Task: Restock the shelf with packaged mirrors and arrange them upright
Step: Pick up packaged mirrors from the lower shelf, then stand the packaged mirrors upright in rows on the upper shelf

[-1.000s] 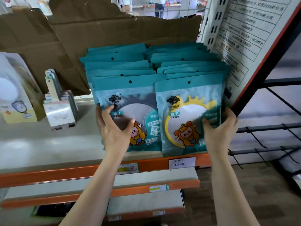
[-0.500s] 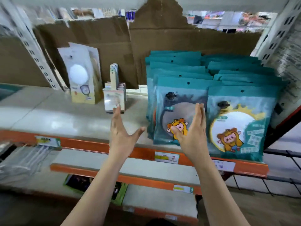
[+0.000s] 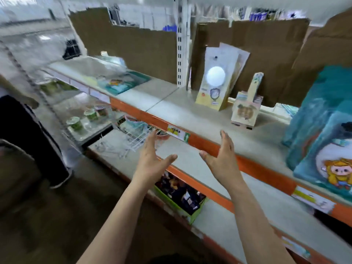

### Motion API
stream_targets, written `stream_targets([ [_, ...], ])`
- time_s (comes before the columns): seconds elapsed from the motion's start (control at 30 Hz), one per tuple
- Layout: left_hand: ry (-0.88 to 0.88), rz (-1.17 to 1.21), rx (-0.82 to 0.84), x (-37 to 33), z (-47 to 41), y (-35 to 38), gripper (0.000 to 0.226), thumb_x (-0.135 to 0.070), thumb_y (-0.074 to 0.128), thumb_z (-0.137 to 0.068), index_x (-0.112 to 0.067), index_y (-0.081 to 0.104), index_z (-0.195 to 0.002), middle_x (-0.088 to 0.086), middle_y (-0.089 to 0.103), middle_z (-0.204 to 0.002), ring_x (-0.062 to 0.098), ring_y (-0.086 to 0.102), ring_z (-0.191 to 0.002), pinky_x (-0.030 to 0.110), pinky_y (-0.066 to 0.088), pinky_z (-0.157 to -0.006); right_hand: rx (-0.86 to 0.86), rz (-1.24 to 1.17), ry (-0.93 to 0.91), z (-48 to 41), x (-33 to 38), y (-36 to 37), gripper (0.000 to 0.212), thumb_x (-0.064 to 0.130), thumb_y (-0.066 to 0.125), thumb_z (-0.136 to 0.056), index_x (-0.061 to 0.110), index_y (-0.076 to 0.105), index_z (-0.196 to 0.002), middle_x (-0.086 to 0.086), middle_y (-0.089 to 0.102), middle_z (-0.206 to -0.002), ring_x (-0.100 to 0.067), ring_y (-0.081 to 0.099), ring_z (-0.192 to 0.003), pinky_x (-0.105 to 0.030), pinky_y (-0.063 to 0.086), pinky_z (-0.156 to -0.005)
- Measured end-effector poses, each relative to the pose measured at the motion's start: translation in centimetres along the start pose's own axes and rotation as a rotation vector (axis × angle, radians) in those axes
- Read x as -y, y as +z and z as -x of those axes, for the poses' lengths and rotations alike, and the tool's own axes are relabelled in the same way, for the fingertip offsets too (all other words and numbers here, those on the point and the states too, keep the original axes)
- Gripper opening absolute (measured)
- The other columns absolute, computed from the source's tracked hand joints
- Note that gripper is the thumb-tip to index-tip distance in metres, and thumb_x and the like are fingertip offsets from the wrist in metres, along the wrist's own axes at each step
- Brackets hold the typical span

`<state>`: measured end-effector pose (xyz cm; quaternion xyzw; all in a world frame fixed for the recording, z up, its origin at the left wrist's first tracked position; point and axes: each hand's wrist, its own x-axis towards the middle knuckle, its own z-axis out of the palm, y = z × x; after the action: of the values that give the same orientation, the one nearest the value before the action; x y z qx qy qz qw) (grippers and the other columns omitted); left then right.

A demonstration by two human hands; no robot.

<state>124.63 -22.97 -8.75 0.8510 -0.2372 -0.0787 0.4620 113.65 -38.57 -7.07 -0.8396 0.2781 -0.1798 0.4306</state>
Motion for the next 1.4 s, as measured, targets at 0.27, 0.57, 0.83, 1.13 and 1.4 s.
stream_targets([
  [0.27, -0.113, 0.002, -0.171, 6.9, 1.6, -9.9, 0.093, -0.039, 0.072, -0.077, -0.028, 0.014, -0.149, -0.002, 0.024, -0.154, 0.019, 0.027, -0.14, 0.043, 0.029, -0.112, 0.125, 0.003, -0.086, -0.2, 6.3, 9.6, 0.079, 0.03, 0.062, -0.09, 0.019, 0.014, -0.151, 0.0, 0.016, -0.158, -0.016, 0.016, -0.144, -0.035, 0.017, -0.117],
  [0.57, -0.234, 0.048, -0.264, 13.0, -0.9, -15.2, 0.091, -0.037, 0.073, -0.078, -0.029, 0.016, -0.148, -0.003, 0.028, -0.153, 0.019, 0.03, -0.138, 0.045, 0.033, -0.111, 0.292, 0.015, -0.122, -3.5, 10.6, 18.6, 0.077, 0.031, 0.062, -0.089, 0.02, 0.016, -0.15, 0.0, 0.02, -0.156, -0.016, 0.021, -0.142, -0.032, 0.02, -0.113],
  [0.83, -0.305, 0.058, -0.358, 18.5, -7.9, -20.9, 0.086, -0.03, 0.071, -0.081, -0.03, 0.018, -0.148, -0.002, 0.029, -0.151, 0.018, 0.034, -0.136, 0.045, 0.034, -0.11, 0.297, -0.07, -0.153, -12.7, 15.2, 27.8, 0.066, 0.025, 0.064, -0.089, 0.018, 0.029, -0.145, -0.005, 0.034, -0.149, -0.021, 0.035, -0.135, -0.041, 0.03, -0.112],
  [1.13, -0.4, 0.041, -0.504, 23.2, -12.8, -28.1, 0.082, -0.029, 0.07, -0.082, -0.03, 0.02, -0.147, -0.003, 0.029, -0.151, 0.017, 0.034, -0.136, 0.043, 0.035, -0.11, 0.453, -0.107, -0.227, -19.0, 19.9, 38.5, 0.059, 0.021, 0.064, -0.087, 0.018, 0.037, -0.139, -0.005, 0.043, -0.138, -0.02, 0.044, -0.126, -0.045, 0.039, -0.107],
  [1.4, -0.419, 0.04, -0.491, 27.8, -16.1, -33.1, 0.08, -0.031, 0.069, -0.082, -0.03, 0.021, -0.147, 0.002, 0.031, -0.149, 0.02, 0.035, -0.134, 0.045, 0.036, -0.108, 0.43, -0.156, -0.214, -21.6, 23.6, 44.8, 0.051, 0.013, 0.062, -0.088, 0.011, 0.042, -0.134, -0.008, 0.049, -0.132, -0.02, 0.054, -0.113, -0.039, 0.043, -0.1],
])
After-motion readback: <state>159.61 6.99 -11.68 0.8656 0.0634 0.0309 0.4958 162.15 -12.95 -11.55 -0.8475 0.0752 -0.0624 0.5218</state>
